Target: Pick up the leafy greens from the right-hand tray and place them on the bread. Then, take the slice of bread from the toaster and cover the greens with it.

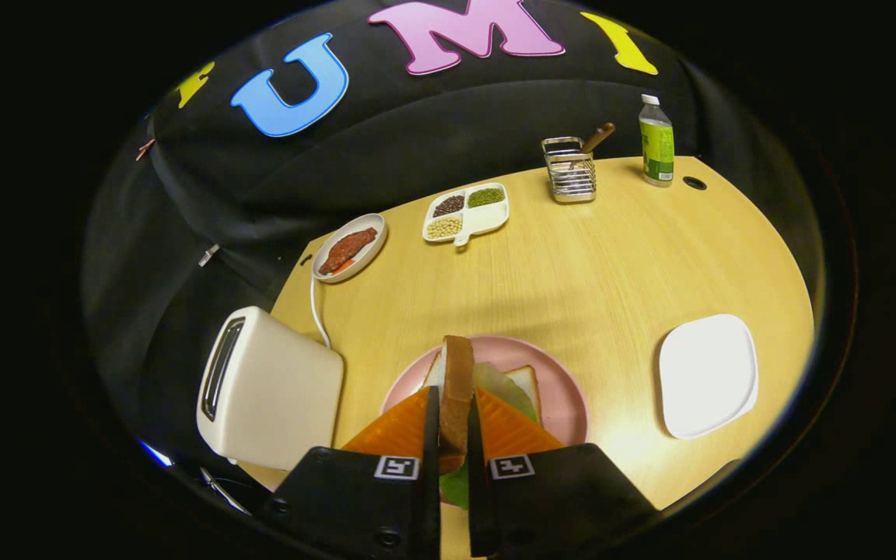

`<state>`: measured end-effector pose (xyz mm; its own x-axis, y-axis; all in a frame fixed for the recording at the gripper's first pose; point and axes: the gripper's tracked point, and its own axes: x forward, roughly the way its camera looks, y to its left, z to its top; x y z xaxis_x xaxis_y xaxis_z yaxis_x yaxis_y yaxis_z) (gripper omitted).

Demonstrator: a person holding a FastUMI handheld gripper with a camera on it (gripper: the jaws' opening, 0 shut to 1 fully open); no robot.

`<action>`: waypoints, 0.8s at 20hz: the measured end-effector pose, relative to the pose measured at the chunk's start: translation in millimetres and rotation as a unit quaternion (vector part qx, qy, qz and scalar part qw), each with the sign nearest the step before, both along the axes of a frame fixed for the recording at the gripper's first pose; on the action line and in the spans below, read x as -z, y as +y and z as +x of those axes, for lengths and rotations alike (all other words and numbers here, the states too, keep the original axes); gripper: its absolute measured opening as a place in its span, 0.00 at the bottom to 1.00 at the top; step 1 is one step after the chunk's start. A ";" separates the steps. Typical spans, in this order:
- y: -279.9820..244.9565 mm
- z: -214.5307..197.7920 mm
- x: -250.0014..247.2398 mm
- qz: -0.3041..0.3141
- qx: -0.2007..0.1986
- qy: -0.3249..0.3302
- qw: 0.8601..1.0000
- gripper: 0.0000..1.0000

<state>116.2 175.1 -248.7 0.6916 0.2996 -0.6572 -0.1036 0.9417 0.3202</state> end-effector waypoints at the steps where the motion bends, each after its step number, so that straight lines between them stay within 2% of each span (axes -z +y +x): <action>1: -3.4 -0.4 2.9 -0.004 0.004 0.004 1.000 0.20; 2: -10.1 -1.2 7.1 -0.013 0.008 0.007 1.000 0.24; 3: -13.0 -1.3 10.0 -0.018 0.009 0.009 1.000 0.33; 5: -16.5 -2.7 14.0 -0.027 0.009 0.013 1.000 0.34; 6: -20.5 -3.3 16.4 -0.035 0.009 0.013 0.999 0.37; 11: -39.6 -4.3 20.0 -0.075 0.016 0.005 0.997 0.71; 12: -41.6 -5.1 18.1 -0.076 0.017 0.002 0.997 0.73; 14: -44.8 -7.9 11.8 -0.073 0.019 -0.002 0.997 0.86; 15: -45.9 -9.5 5.2 -0.072 0.018 -0.007 0.997 0.99; 16: -49.6 -11.0 1.4 -0.076 0.018 -0.014 0.997 1.00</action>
<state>105.2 125.5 -250.0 0.7182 0.1732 -0.6740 -0.0764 0.9823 0.1710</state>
